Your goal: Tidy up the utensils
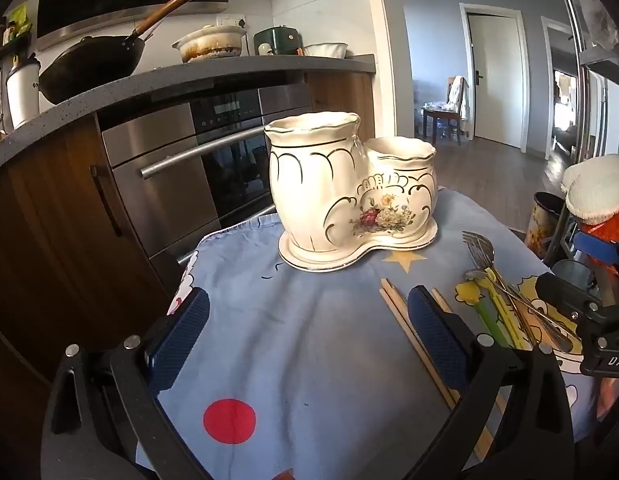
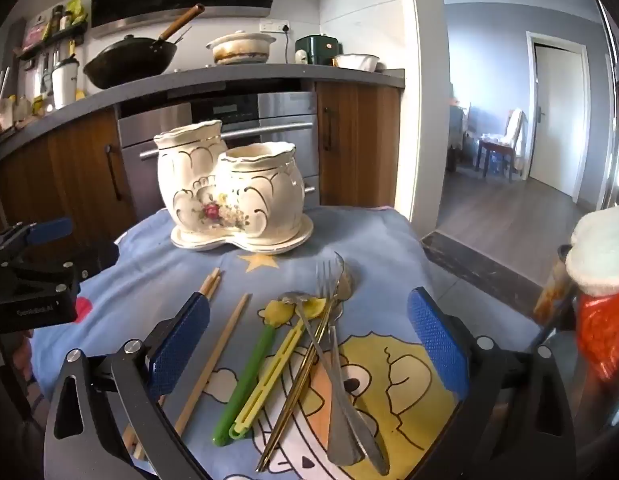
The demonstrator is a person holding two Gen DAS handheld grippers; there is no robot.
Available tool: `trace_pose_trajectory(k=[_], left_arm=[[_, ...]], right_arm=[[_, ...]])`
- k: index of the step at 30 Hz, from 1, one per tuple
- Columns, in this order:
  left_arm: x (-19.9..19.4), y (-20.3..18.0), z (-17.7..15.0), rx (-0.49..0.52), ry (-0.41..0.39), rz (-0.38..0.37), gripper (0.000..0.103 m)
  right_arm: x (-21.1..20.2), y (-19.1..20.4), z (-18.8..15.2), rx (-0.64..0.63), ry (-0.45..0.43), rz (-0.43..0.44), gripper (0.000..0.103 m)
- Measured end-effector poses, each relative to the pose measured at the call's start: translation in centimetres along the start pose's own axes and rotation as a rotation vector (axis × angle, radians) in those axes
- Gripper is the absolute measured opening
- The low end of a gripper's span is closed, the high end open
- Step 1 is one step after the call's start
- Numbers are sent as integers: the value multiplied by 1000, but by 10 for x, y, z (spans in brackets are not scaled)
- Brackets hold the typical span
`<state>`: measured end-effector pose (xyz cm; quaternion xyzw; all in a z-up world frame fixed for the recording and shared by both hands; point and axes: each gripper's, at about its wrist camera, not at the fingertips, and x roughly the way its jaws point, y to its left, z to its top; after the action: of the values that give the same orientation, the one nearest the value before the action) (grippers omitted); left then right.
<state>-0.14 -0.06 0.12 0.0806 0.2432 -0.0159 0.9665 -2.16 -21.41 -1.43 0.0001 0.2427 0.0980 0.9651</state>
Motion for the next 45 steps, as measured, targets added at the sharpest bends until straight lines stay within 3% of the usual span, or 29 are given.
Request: trace_pose_trajectory(k=[4, 5, 17, 45], left_arm=[[-7, -3, 0, -5, -26, 11, 98], [3, -5, -1, 1, 26, -12, 98], [1, 2, -1, -23, 26, -43, 98], [1, 3, 0, -31, 24, -40, 98]], right_arm=[[0, 0, -1, 10, 6, 2, 98], [1, 0, -1, 11, 8, 2, 98], [1, -2, -1, 8, 13, 3, 98], [2, -1, -3, 8, 19, 4, 98]])
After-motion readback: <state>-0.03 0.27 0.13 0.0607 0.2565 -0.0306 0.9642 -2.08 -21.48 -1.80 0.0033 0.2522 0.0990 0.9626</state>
